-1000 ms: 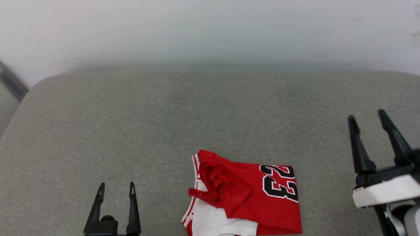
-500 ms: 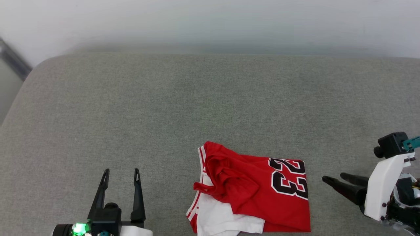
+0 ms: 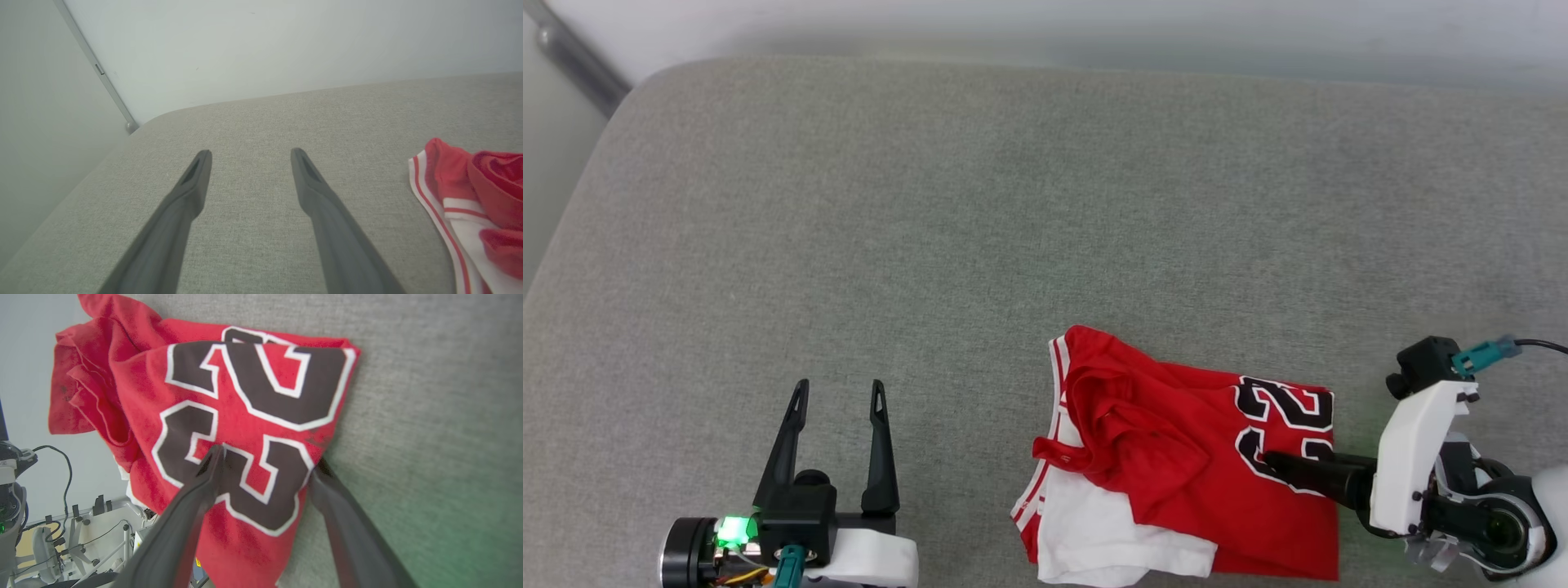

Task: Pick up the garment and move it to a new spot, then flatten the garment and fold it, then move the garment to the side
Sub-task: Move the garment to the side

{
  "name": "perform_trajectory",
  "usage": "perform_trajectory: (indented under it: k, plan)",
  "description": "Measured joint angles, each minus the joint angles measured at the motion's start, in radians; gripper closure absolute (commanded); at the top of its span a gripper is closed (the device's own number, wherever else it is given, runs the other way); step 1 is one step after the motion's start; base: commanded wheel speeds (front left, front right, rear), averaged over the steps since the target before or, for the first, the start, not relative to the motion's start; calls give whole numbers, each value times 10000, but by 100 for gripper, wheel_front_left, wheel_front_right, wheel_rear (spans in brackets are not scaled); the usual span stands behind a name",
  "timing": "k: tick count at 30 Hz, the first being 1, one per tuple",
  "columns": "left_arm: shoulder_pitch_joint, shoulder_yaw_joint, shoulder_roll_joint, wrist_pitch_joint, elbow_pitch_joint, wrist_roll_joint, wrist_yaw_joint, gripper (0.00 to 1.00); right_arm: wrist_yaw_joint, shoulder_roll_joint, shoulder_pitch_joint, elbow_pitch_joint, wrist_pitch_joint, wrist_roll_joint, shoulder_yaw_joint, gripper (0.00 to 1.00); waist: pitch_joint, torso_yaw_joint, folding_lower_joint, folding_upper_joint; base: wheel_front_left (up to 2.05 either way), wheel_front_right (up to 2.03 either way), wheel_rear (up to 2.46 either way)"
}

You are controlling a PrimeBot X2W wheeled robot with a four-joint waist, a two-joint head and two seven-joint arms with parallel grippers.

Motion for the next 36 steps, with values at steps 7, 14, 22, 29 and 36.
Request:
perform_trajectory:
  k: [7, 14, 22, 29, 36]
  plan:
    - [-244, -67, -75, 0, -21, -2, 8, 0, 67, 159, -469, 637, -111, -157, 378, 0, 494, 327, -1, 0, 0, 0, 0]
    - [-267, -65, -146, 0, 38, -17, 17, 0, 42, -79, -632, 704, -203, -38, 828, 100, 539, 423, -1, 0, 0, 0, 0]
    - [-24, 31, -180, 0, 63, -33, 104, 0, 0, -316, -631, 274, -552, 194, 1580, 100, 93, 239, 1, 0, 0, 0, 0]
    - [414, 293, -161, 0, 4, -75, 190, 0, -6, -1034, -1114, -790, -721, 188, 2176, 100, -298, -435, 2, 0, 0, 0, 0]
    - [777, 669, -46, 0, -151, -88, 280, 0, -6, -2082, -1509, -2180, -642, 79, 2568, 100, -541, -1587, 1, 0, 0, 0, 0]
